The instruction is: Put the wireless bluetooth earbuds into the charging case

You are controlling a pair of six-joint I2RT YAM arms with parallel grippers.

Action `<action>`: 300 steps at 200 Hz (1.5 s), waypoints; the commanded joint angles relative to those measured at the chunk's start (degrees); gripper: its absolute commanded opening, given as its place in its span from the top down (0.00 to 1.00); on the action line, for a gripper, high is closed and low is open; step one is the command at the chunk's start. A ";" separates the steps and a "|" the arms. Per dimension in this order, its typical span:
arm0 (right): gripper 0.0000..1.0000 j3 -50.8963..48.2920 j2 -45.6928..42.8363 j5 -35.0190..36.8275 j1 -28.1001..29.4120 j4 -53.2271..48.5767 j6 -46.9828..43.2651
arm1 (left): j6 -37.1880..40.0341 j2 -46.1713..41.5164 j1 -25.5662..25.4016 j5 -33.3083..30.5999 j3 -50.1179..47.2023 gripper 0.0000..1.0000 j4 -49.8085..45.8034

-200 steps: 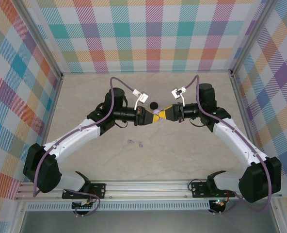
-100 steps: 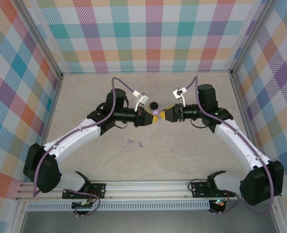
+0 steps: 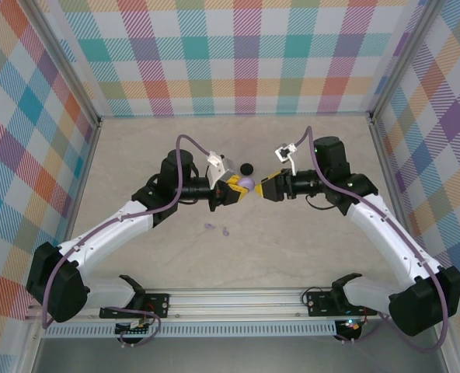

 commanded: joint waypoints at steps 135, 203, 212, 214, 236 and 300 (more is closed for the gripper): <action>0.38 4.49 2.12 8.93 3.30 -2.27 -1.86 | 5.85 -1.22 -1.51 6.59 1.99 1.00 -1.46; 0.38 4.49 1.86 14.34 3.22 -1.86 -0.42 | 6.22 -1.49 -1.83 7.26 2.34 1.00 -2.19; 0.38 4.58 1.96 14.60 3.26 -1.78 -0.25 | 6.23 -1.49 -1.88 7.45 2.32 1.00 -2.31; 0.38 4.58 1.99 14.67 3.31 -1.78 -0.20 | 6.24 -1.45 -1.85 7.55 2.32 1.00 -2.29; 0.38 4.43 2.12 14.80 3.26 -1.61 -0.07 | 6.38 -1.49 -1.90 7.42 2.28 1.00 -2.80; 0.36 4.36 1.76 16.10 3.17 -1.43 0.71 | 6.05 -1.76 -1.96 6.60 2.01 1.00 -3.08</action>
